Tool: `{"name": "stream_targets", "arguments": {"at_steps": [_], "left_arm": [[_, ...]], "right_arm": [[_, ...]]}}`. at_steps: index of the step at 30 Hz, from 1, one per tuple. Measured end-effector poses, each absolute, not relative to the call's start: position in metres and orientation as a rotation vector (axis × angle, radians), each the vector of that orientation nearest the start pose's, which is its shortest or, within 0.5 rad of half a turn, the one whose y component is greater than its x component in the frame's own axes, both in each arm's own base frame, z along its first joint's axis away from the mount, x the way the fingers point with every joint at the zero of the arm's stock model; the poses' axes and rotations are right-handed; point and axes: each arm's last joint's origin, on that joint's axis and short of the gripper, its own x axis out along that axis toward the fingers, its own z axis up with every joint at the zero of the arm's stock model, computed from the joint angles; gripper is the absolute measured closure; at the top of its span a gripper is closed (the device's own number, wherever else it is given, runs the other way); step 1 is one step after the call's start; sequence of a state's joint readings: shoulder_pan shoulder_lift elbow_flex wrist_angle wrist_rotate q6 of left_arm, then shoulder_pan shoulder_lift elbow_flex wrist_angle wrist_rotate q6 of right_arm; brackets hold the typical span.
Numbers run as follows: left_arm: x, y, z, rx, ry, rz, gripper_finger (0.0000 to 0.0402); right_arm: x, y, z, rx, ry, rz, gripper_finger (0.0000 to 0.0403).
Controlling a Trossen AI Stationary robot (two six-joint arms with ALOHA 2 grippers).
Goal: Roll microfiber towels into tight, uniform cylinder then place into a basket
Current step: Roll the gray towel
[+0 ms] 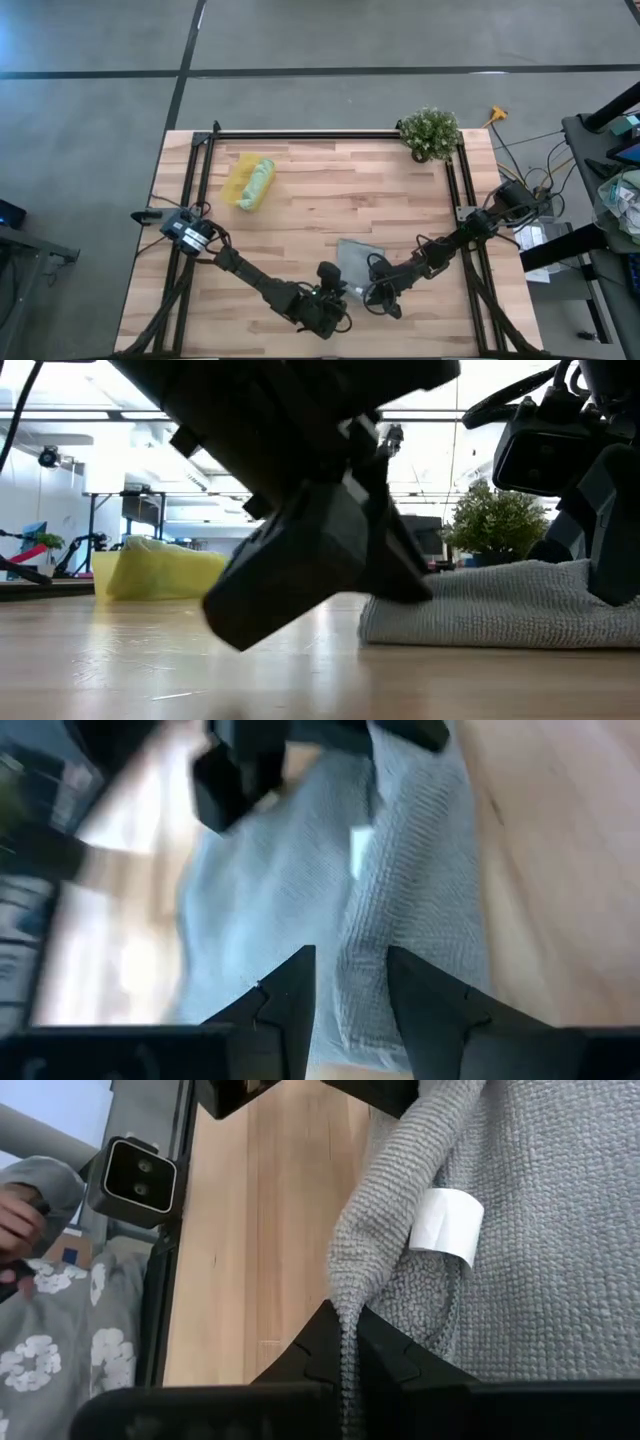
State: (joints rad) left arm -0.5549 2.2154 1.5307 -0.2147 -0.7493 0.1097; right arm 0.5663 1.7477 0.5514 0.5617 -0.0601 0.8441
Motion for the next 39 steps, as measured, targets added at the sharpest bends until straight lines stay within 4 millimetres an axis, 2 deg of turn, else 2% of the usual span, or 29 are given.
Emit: {"name": "stream_targets", "arguments": {"at_steps": [7, 18, 25, 30, 35, 39], "left_arm": [[0.400, -0.216, 0.129, 0.466, 0.843, 0.132, 0.0290], [0.393, -0.213, 0.120, 0.456, 0.871, 0.123, 0.0290], [0.388, -0.211, 0.108, 0.432, 0.872, 0.091, 0.0290], [0.387, -0.212, 0.107, 0.433, 0.877, 0.078, 0.0291], [0.387, -0.212, 0.105, 0.416, 0.891, 0.043, 0.0319], [0.386, -0.213, 0.105, 0.409, 0.895, 0.023, 0.0370]], "right_arm": [[0.244, 0.157, 0.100, 0.616, 0.832, 0.303, 0.0394], [0.239, 0.152, 0.092, 0.472, 0.874, 0.211, 0.0391], [0.237, 0.150, 0.091, 0.388, 0.878, 0.187, 0.0347], [0.234, 0.152, 0.095, 0.316, 0.861, 0.226, 0.0320], [0.230, 0.154, 0.104, 0.195, 0.832, 0.282, 0.0322], [0.226, 0.156, 0.118, 0.059, 0.797, 0.282, 0.0328]]}}
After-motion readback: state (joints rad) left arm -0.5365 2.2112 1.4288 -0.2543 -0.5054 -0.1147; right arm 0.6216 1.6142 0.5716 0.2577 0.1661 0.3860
